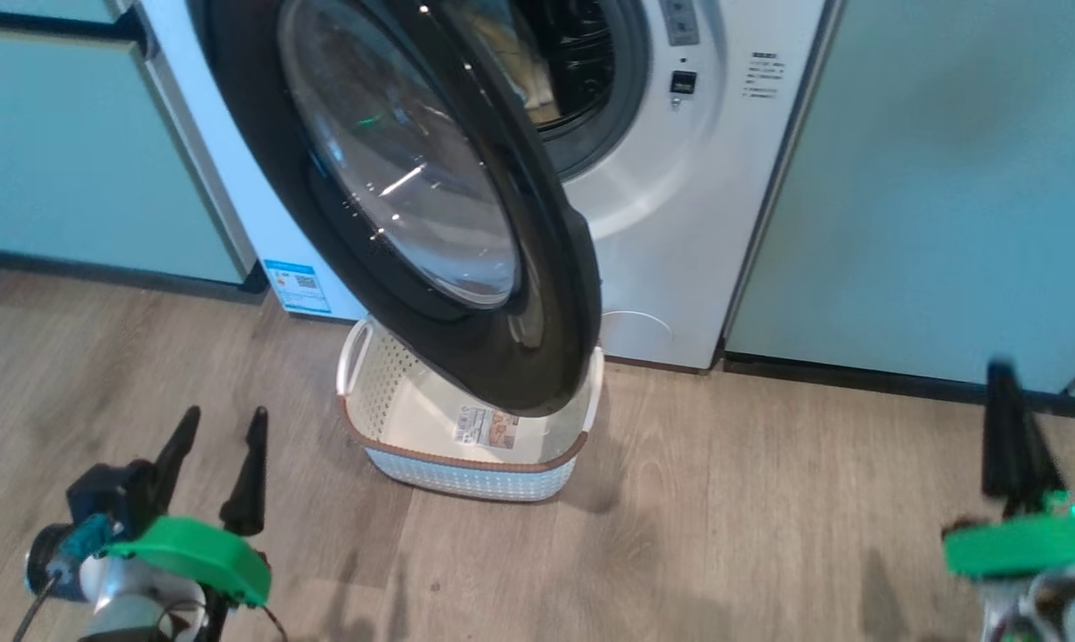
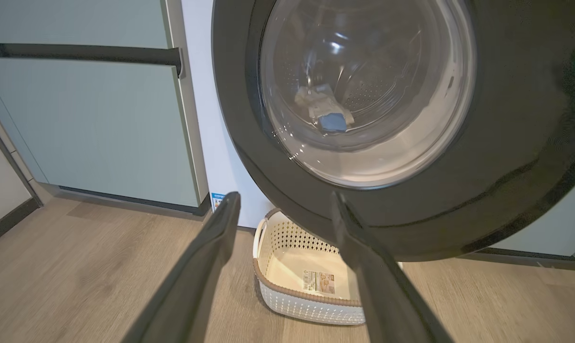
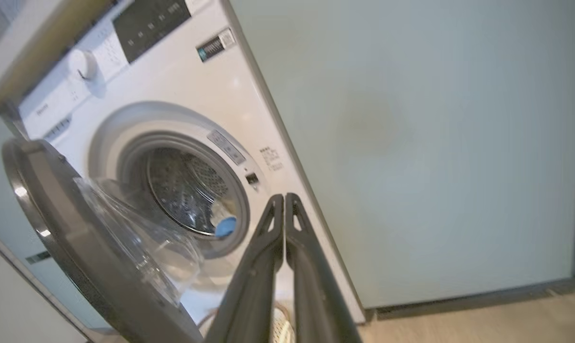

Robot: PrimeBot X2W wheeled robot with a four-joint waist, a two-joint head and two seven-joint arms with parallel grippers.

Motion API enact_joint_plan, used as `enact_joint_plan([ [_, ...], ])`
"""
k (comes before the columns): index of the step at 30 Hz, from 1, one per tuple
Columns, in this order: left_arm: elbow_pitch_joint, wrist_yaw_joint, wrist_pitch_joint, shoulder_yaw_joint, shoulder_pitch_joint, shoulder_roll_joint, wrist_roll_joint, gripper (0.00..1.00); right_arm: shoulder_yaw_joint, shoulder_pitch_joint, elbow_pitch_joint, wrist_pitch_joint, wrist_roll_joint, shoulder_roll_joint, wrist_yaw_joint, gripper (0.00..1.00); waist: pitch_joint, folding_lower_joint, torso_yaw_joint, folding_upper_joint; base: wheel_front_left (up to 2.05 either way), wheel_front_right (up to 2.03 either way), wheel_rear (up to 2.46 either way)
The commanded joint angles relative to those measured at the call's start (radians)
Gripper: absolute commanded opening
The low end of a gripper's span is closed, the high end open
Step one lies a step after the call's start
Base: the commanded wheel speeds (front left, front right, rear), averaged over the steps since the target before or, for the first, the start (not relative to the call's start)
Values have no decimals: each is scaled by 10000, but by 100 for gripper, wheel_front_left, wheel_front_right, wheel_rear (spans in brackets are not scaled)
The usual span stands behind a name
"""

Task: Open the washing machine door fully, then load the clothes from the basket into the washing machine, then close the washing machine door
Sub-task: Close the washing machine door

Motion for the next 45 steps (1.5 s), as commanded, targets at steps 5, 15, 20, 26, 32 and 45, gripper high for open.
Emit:
enact_joint_plan([
  [5,-425,-11,-64,44,-316,121,149,100,563,-1502,-1177,-67,161,-119,4,0,8,0,396,0,0,0,0],
  [15,-428,-11,-64,-393,-408,-81,347,100,2758,-3265,-2568,-67,124,-218,4,0,-70,0,1225,0,0,0,0],
  [20,-370,-11,-64,-401,-452,-133,363,100,4039,-3888,-2624,-67,352,-104,4,0,-99,0,1567,0,0,0,0],
  [26,-318,-11,-64,-527,-533,-203,390,100,5573,-4508,-2111,-67,164,16,4,0,-75,0,1923,0,0,0,0],
  [32,-241,-11,-64,-719,-614,-211,398,100,7007,-4781,-1266,-67,166,216,4,0,-45,0,2244,0,0,0,0],
  [45,-160,-12,-65,-950,-828,-349,430,100,8555,-4550,1169,-67,441,418,4,0,30,0,2771,0,0,0,0],
])
